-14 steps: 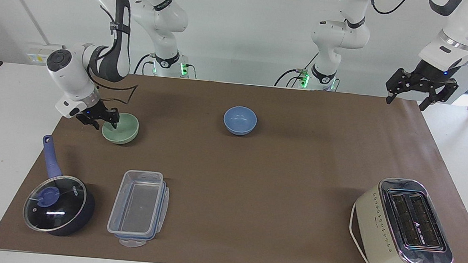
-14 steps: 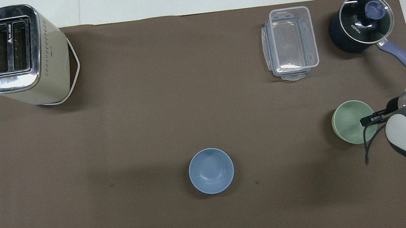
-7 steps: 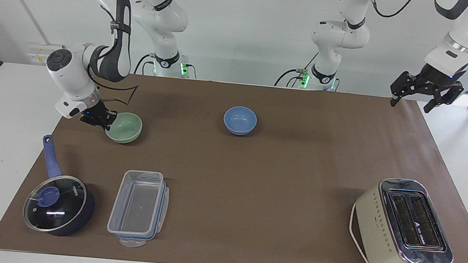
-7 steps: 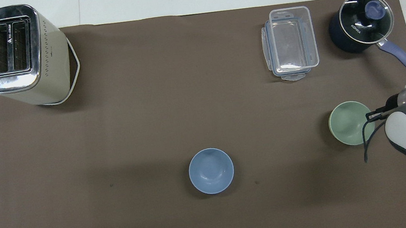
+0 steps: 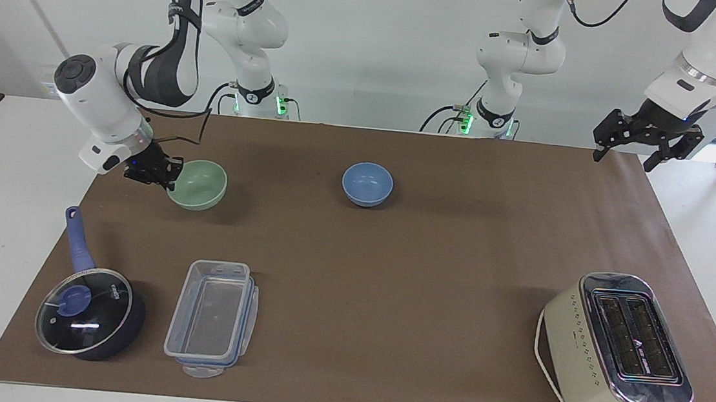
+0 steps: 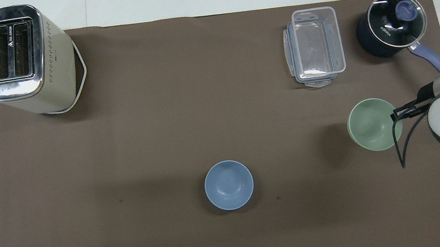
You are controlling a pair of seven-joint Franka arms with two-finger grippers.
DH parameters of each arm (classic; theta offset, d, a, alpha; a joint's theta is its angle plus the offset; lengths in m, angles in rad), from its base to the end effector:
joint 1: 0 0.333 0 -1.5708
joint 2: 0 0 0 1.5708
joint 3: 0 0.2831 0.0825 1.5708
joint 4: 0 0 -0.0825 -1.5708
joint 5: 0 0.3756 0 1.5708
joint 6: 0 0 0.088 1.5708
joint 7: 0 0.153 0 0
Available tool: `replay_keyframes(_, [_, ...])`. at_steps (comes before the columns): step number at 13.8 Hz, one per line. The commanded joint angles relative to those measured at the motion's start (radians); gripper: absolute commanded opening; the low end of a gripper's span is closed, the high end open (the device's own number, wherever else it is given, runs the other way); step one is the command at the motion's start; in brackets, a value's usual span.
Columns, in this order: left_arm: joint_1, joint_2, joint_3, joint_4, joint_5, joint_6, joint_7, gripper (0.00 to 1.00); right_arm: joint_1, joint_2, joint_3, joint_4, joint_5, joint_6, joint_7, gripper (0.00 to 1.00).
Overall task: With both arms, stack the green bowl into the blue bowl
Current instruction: 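Carry the green bowl with the right gripper over the blue bowl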
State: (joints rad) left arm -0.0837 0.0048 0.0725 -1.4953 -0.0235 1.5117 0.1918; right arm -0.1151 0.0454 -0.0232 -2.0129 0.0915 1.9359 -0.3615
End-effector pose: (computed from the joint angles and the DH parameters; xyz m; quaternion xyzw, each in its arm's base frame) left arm 0.5424 -0.0099 0.5726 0.9947 -0.1021 0.0068 0.0110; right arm 0.5309 -0.0636 0.3468 -0.9930 -0.0922 0.0490 0.0549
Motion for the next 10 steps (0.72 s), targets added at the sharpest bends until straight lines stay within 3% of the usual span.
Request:
replay_keyframes(1, [0.016,-0.014,-0.01,-0.011,-0.006,-0.014,0.008,1.0,0.084,-0.016,0.018,0.055,0.017,-0.075,0.148,0.0])
replay_keyframes(8, [0.016,-0.014,-0.01,-0.01,-0.006,-0.013,0.008,1.0,0.323,-0.055,0.137,0.052,0.023,-0.086,0.6,0.0])
replay_keyframes(10, [0.016,-0.014,-0.01,-0.01,-0.006,-0.013,0.008,1.0,0.382,-0.055,0.137,0.043,0.098,-0.06,0.66,0.0])
